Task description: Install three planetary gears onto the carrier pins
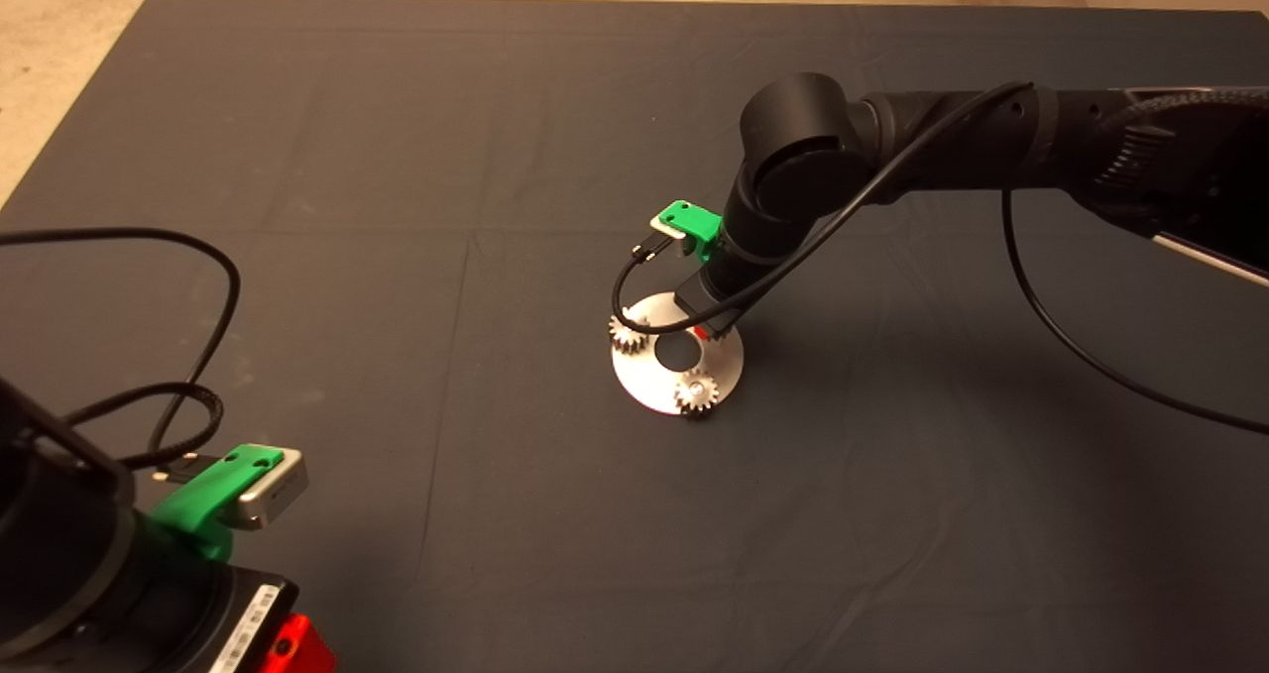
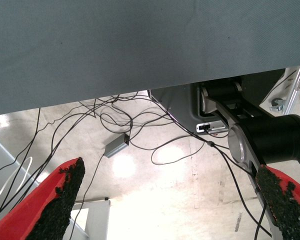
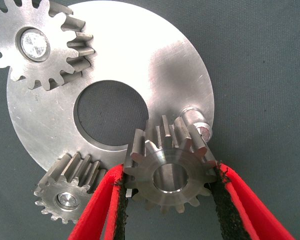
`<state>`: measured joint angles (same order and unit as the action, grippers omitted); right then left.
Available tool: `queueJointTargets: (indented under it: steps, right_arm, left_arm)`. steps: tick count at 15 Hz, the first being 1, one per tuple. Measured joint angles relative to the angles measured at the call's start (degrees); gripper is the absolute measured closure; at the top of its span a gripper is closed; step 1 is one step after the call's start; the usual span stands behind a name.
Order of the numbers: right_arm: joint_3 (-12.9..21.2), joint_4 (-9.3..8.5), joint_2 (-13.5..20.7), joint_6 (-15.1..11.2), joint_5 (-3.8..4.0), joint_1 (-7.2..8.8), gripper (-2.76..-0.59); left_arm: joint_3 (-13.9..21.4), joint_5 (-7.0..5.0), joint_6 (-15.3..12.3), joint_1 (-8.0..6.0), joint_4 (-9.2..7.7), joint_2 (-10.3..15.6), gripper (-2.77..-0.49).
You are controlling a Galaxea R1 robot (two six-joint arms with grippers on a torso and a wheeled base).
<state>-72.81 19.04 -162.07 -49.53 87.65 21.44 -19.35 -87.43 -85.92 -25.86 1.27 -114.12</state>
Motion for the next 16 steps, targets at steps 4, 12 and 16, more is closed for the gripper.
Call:
queueJointTargets:
  steps: [4,12,16]
  right_arm:
    - [0.00,-0.02,0.33,0.00,-0.37,0.00,-1.03]
    - [-2.20,-0.35,0.33,0.02,-0.80,0.30,-1.03]
    - [-3.51,-0.33,0.30,0.11,-0.88,0.52,-1.03]
  left_arm:
    - [0.00,0.00,0.00,0.00,0.00,0.00,-2.46]
    - [0.00,0.00,0.00,0.00,0.00,0.00,-2.46]
    - [0.00,0.00,0.00,0.00,0.00,0.00,-2.46]
